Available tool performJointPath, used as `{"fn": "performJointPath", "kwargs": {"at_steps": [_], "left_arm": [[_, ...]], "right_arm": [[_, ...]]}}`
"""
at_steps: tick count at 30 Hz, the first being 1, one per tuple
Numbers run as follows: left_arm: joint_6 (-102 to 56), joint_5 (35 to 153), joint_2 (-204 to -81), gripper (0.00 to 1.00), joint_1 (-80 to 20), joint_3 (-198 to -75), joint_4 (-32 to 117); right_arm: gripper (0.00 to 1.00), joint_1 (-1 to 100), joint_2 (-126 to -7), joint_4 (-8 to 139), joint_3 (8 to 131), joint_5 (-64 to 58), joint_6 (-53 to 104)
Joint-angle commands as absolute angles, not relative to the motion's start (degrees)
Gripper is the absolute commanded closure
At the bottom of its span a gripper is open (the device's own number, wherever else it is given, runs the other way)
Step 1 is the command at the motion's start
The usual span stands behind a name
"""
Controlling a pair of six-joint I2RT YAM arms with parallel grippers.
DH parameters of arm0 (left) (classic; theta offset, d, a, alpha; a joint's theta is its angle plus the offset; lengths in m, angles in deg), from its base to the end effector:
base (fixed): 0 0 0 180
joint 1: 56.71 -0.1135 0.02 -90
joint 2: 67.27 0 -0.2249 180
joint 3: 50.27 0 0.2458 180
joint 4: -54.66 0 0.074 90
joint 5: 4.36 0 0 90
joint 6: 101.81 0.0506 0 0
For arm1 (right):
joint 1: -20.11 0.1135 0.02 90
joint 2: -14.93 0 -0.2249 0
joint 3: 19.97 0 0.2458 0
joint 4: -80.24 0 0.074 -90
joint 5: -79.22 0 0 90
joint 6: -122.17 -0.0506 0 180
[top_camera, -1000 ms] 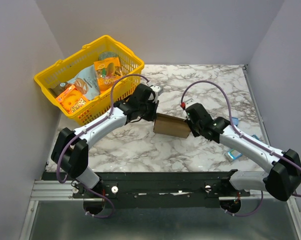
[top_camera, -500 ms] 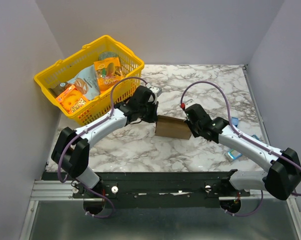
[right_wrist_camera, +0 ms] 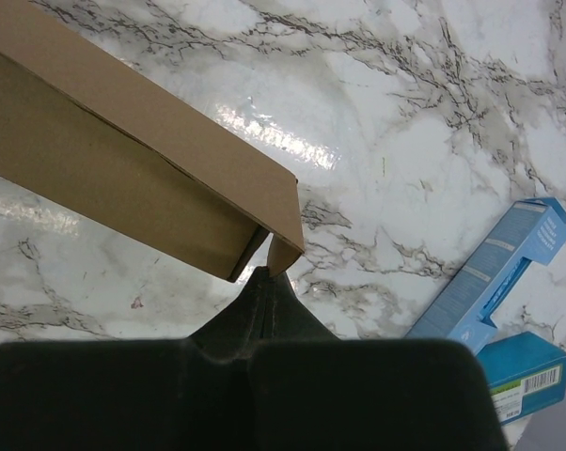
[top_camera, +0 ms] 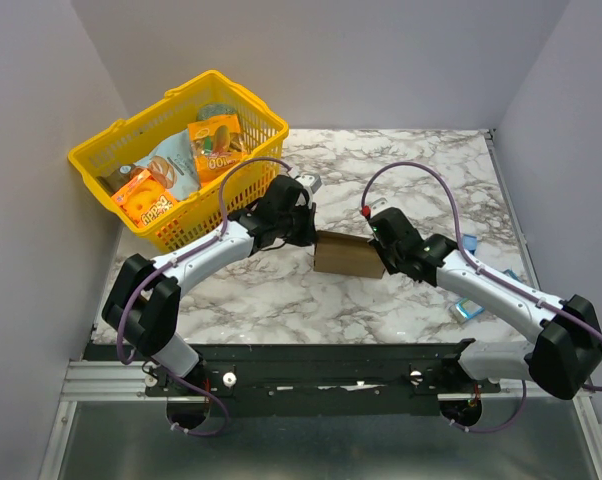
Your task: Fold the paper box
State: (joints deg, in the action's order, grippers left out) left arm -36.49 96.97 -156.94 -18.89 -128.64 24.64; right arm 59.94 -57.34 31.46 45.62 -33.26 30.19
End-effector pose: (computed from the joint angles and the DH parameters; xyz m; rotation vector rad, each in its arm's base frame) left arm 0.2724 -0.2240 0.2086 0.3819 2.3739 -0.7674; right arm 0.2152 0.1543 0.1997 -0.6487 2.3567 -0.1823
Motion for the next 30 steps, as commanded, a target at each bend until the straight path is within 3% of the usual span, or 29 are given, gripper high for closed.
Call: {"fn": "performJointPath", "kwargs": {"at_steps": [1, 13, 30], "left_arm": [[-39.3, 101.5, -156.1, 1.00, -18.5, -128.7, 26.3], [-40.6, 103.1, -156.7, 1.00, -18.6, -128.5, 27.4], [-35.2, 95.1, -156.7, 1.00, -16.9, -125.0, 24.0]], "right_arm": [[0.99, 61.0, -58.3, 33.0, 45.0, -32.8, 29.3], [0.99, 61.3, -58.2, 32.9, 45.0, -33.1, 29.3], [0.99, 61.3, -57.9, 32.5, 45.3, -32.6, 28.2]]}}
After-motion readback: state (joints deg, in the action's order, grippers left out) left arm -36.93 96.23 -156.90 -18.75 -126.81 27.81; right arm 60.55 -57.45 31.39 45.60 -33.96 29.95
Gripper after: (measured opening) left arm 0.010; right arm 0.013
